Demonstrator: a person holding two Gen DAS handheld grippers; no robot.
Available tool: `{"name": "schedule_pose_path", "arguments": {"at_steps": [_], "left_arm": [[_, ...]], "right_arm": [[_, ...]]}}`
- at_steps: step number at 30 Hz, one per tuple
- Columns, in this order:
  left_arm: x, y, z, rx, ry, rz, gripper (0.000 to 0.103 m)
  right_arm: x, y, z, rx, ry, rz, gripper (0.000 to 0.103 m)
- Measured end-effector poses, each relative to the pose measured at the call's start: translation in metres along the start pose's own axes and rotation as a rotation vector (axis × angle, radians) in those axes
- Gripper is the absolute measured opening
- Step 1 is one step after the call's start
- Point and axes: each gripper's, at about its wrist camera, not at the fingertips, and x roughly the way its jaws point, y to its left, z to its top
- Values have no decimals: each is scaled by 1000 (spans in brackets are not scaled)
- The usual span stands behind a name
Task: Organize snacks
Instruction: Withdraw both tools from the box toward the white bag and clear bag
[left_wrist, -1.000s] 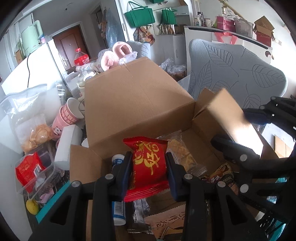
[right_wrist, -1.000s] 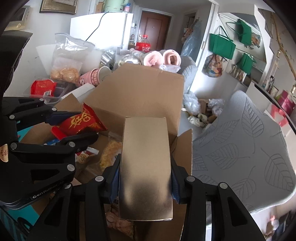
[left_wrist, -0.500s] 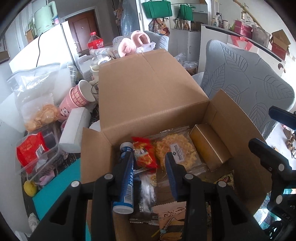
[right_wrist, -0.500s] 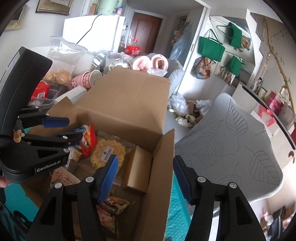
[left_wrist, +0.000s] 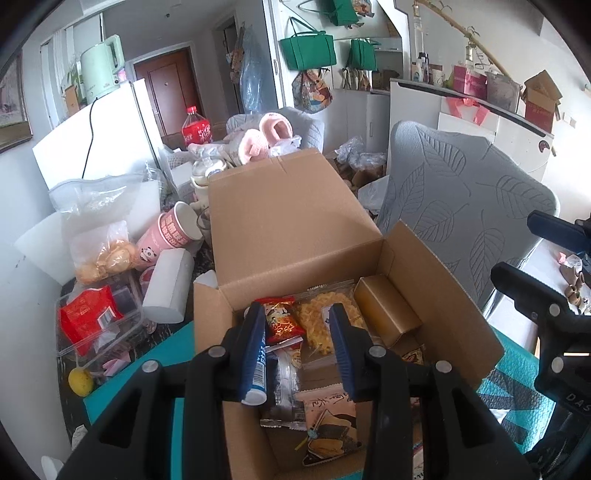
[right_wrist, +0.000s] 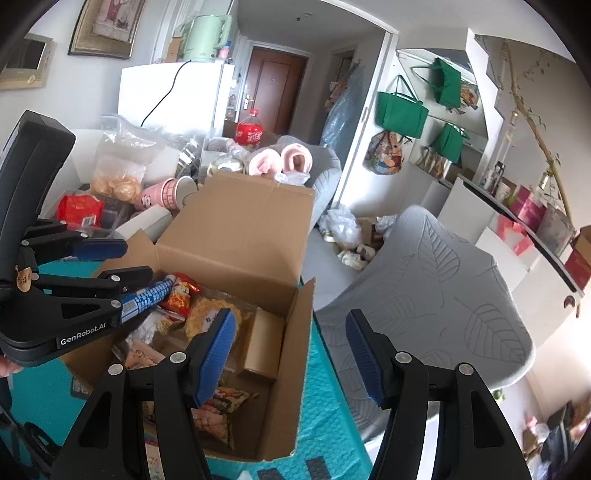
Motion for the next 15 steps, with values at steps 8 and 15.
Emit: {"name": "schedule_pose_path", "arguments": {"at_steps": [8, 15], "left_arm": [[-52, -5, -1, 4, -78, -4, 36], [-99, -15, -8, 24, -146, -17, 36]], "right_arm": [[-47, -11, 1, 32, -69, -23, 66], [-90, -12, -6, 48, -134, -36, 70]]}}
